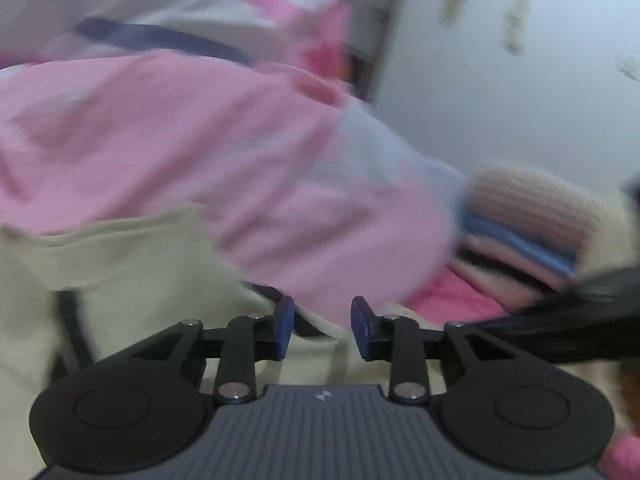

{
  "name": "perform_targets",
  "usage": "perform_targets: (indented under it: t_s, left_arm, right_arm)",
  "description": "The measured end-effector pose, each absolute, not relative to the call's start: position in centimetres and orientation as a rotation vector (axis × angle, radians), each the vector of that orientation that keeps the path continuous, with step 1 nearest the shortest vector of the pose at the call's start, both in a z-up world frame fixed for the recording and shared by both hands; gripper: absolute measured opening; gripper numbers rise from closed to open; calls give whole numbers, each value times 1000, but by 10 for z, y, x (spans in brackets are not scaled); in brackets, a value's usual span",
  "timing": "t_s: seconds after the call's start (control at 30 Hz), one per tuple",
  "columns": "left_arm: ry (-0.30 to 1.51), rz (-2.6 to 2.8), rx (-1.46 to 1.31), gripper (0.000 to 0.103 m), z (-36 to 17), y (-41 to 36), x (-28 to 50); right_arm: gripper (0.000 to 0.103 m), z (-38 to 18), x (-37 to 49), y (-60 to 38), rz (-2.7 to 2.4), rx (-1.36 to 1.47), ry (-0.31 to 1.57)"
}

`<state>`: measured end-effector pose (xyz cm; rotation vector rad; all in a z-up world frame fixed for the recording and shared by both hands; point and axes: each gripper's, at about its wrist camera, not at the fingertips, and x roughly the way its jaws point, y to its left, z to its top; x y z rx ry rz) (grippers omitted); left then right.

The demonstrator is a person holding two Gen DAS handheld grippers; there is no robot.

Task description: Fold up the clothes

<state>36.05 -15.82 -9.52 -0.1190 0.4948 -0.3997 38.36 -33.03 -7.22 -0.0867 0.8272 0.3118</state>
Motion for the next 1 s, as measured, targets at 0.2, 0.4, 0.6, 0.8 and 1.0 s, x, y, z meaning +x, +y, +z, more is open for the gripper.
perform_targets:
  t_s: [0.2, 0.4, 0.6, 0.8, 1.0]
  left_arm:
    - [643, -423, -194, 31, -112, -151, 379]
    - [639, -411, -171, 31, -112, -156, 377]
    - [634, -398, -159, 33, -112, -159, 379]
    - [635, -397, -188, 32, -113, -154, 381]
    - [636, -395, -189, 32, -113, -153, 381]
  right_arm:
    - [25, -60, 393, -374, -30, 24, 703]
    - [42, -5, 277, -421, 85, 97, 600]
    - [44, -32, 215, -416, 140, -3, 684]
    - [40, -92, 249, -415, 46, -135, 746]
    - [30, -72, 250, -427, -64, -14, 719]
